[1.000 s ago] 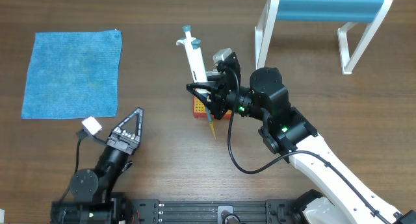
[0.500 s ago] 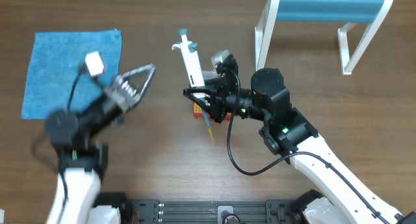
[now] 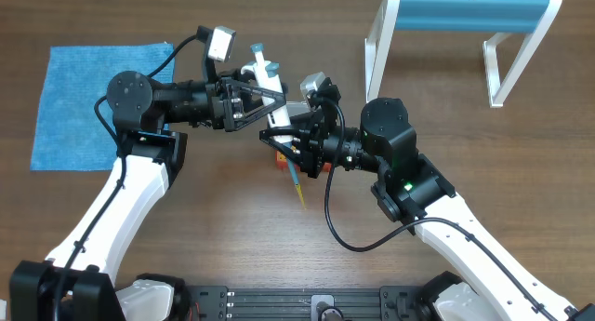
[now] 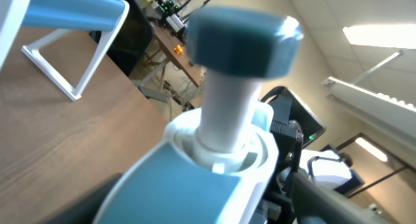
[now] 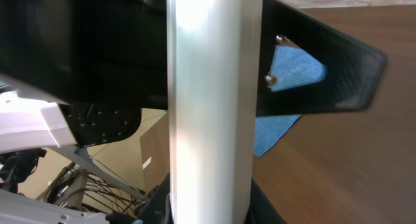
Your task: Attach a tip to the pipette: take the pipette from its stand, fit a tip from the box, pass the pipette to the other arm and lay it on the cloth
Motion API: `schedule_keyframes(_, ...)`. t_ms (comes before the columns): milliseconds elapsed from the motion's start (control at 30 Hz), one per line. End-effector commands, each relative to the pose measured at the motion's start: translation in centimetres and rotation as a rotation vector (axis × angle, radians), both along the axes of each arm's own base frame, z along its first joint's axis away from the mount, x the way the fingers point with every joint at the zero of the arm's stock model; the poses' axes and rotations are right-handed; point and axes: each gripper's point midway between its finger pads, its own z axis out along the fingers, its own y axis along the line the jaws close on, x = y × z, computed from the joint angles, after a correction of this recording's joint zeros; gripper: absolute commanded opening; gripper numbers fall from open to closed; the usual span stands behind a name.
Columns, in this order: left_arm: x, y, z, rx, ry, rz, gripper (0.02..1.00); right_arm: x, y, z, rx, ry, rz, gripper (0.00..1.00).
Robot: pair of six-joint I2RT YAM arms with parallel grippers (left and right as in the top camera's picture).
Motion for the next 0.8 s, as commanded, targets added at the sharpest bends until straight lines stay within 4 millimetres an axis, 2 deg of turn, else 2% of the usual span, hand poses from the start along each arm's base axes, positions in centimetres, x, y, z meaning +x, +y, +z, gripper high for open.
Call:
schedule_keyframes(33, -0.4, -0.1, 0.7, 0.007, -0.049, -0.028, 0.027, -0.5, 0.1, 1.0, 0.021, -0.011, 0.019, 0.082)
schedule_keyframes(133, -0.6, -0.3, 0.7, 0.008, -0.049, -0.039, 0.027, -0.5, 0.1, 1.0, 0.024, -0.004, 0.018, 0.082)
schedule_keyframes(167, -0.6, -0.3, 0.7, 0.006, -0.048, -0.035, 0.029, -0.6, 0.2, 1.0, 0.025, 0.000, 0.027, 0.437)
schedule_keyframes(200, -0.3, -0.1, 0.7, 0.005, -0.042, -0.022, 0.027, -0.9, 0.2, 0.9, 0.026, 0.006, 0.041, 0.928)
schedule_keyframes(233, 0.2, 0.3, 0.4, 0.008, -0.012, -0.005, 0.027, -1.1, 0.2, 0.8, 0.024, 0.016, 0.057, 0.928)
schedule_keyframes(300, 2.1, 2.4, -1.1, 0.028, 0.047, 0.075, 0.027, -2.0, -0.5, -0.9, -0.012, 0.116, 0.102, 0.928)
schedule_keyframes(367, 4.5, 6.0, -3.1, 0.055, 0.102, 0.215, 0.029, -2.2, -2.0, -2.1, -0.025, 0.211, 0.132, 0.930)
schedule_keyframes(400, 5.6, 7.8, -4.2, 0.071, 0.126, 0.285, 0.027, -2.3, -2.8, -1.8, -0.005, 0.224, 0.161, 0.928)
schedule_keyframes(433, 6.5, 9.8, -5.7, 0.096, 0.162, 0.367, 0.025, -2.3, -3.7, -1.3, 0.022, 0.231, 0.191, 0.930)
schedule_keyframes(467, 7.6, 12.2, -8.3, 0.146, 0.239, 0.490, 0.027, -2.3, -4.6, -0.9, 0.043, 0.238, 0.213, 0.928)
schedule_keyframes(500, 8.1, 13.9, -10.2, 0.190, 0.307, 0.575, 0.025, -2.2, -5.4, -0.6, 0.058, 0.242, 0.219, 0.930)
schedule_keyframes(533, 8.2, 16.0, -13.1, 0.268, 0.409, 0.686, 0.027, -1.8, -6.4, -0.4, 0.073, 0.243, 0.213, 0.930)
schedule_keyframes(600, 6.6, 19.5, -18.1, 0.438, 0.619, 0.841, 0.027, -0.6, -7.9, -0.4, 0.081, 0.249, 0.161, 0.932)
schedule_keyframes(633, 4.7, 21.1, -19.9, 0.554, 0.707, 0.873, 0.025, 0.0, -8.5, -0.4, 0.084, 0.247, 0.134, 0.930)
schedule_keyframes(667, 3.5, 22.2, -20.4, 0.630, 0.751, 0.887, 0.027, 0.2, -8.7, -0.5, 0.083, 0.246, 0.122, 0.930)
schedule_keyframes(733, 1.6, 24.5, -20.3, 0.776, 0.805, 0.891, 0.025, 0.5, -8.8, -0.6, 0.075, 0.227, 0.109, 0.930)
schedule_keyframes(800, 1.0, 29.1, -18.4, 0.960, 0.874, 0.872, 0.025, 1.8, -9.1, -1.3, 0.051, 0.225, 0.027, 0.930)
